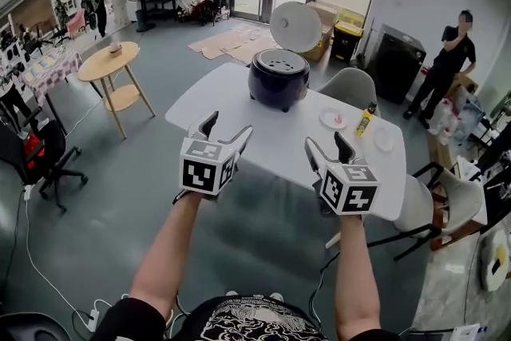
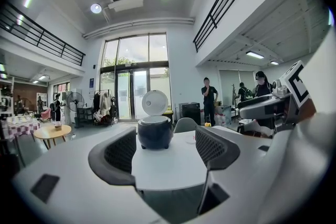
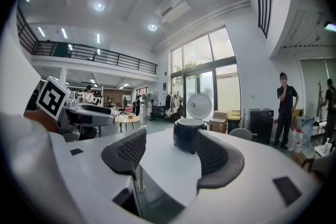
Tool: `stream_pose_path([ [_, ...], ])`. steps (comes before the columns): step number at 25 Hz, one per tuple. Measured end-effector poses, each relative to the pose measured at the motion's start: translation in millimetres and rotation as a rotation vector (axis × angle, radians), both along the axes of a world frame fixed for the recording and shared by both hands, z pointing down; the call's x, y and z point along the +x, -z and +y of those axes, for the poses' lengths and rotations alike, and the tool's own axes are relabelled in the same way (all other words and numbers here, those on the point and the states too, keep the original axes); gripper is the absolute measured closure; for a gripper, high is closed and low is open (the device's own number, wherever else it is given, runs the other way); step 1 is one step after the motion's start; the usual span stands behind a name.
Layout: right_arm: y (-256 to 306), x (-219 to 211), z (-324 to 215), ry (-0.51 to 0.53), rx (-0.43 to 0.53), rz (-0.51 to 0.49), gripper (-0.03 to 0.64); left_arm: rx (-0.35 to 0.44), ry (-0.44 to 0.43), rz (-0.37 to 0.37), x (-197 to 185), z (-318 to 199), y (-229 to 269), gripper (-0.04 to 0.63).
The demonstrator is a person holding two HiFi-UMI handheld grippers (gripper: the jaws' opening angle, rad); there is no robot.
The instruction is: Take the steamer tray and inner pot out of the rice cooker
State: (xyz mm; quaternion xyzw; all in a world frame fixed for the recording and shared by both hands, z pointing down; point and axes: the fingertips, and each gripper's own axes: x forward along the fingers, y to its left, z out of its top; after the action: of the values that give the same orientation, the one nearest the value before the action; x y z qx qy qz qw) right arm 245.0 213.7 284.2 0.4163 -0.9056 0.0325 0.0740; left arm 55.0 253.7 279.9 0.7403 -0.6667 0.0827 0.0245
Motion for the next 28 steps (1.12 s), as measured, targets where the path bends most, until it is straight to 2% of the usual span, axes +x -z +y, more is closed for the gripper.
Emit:
stream_pose_path([
  [10,-1.1,-53.5,-0.1,-0.027,0.005,0.004,0.291,-0.020,-0.055,0.017,-50.3,-6.2,-13.0,0.202],
  [13,-14.9,-74.0,-7.7,-0.038,-0.004,0.011,0.275,-0.023,-0.059,0.021,-72.5,-13.0,-24.8,0.178],
  [19,-23.4,-96.3,-27.7,-0.045,0.001,0.004,0.255,-0.021,-0.043,0.019,-103.3,-27.3,-34.9,0.176],
  [23,-30.3,-105.6,-56.5,-0.035,0.000,0.002,0.245,-0.019,-0.033,0.009,-114.1,-52.7,-38.4,0.178],
  [28,-37.7,-106.6,-123.9,-0.029,-0.008,-0.007,0.242,-0.036,-0.036,-0.003,-114.2,-116.6,-44.8,0.178],
])
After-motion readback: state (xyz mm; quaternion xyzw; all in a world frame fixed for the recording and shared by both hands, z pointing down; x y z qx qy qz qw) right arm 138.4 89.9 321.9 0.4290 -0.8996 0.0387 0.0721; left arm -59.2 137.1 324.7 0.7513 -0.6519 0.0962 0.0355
